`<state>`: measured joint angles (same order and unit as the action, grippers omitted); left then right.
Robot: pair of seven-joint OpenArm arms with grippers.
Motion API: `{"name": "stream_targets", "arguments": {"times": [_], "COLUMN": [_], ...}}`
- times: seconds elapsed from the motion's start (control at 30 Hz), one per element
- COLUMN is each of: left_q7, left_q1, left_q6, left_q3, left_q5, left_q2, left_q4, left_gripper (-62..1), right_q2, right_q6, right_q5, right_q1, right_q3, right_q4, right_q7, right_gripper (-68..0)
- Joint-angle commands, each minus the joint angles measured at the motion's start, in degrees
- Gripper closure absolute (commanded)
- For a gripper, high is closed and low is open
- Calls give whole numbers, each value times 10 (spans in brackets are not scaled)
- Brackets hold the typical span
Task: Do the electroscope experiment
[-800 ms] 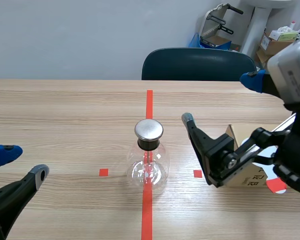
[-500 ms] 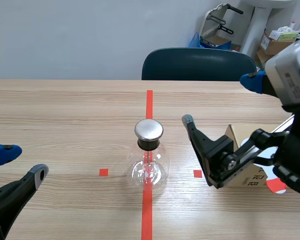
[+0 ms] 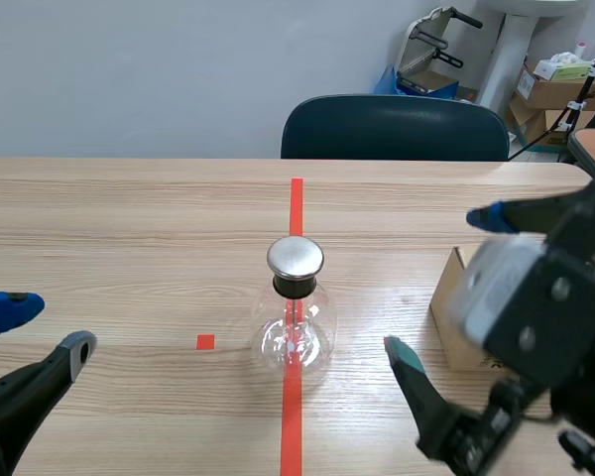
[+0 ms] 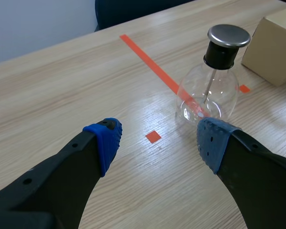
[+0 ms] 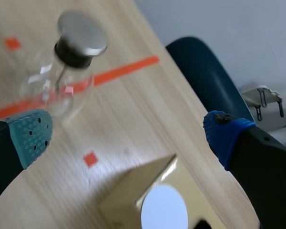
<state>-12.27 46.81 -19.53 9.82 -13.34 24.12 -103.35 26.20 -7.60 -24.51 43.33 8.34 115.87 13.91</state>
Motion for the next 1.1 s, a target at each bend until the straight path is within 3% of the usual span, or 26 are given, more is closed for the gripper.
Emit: {"name": "stream_targets", "arguments": {"times": [0.0,0.13,0.2,0.3,0.43,0.63,0.7,1.07], "left_q7": [-5,-10,-17,-29,-32,-32,-33,-23], "left_q1": [-2,-2,-2,-2,-1,-1,-1,2], "left_q6": [2,0,-14,-64,-112,-199,-204,-204], "left_q3": [5,5,5,5,5,5,5,5], "left_q5": [-4,0,34,72,81,85,85,97], "left_q2": [-3,-3,-3,-3,-3,-3,-3,-3], "left_q4": [-14,-14,-14,-14,-14,-14,-17,-49], "left_gripper": [-366,-366,-367,-367,-367,-367,-367,-367], "right_q2": [3,3,3,2,-2,-2,-2,-21], "right_q6": [34,146,207,292,382,484,522,525], "right_q5": [-39,-165,-219,-279,-326,-375,-383,-392], "right_q1": [36,121,155,177,169,127,108,-6], "right_q3": [-5,-6,-6,-5,-5,1,1,4], "right_q4": [9,7,-2,-34,-97,-184,-211,-332], "right_q7": [8,10,3,-5,-19,-83,-92,-97], "right_gripper": [-679,-679,-679,-679,-679,-679,-679,-679]}}
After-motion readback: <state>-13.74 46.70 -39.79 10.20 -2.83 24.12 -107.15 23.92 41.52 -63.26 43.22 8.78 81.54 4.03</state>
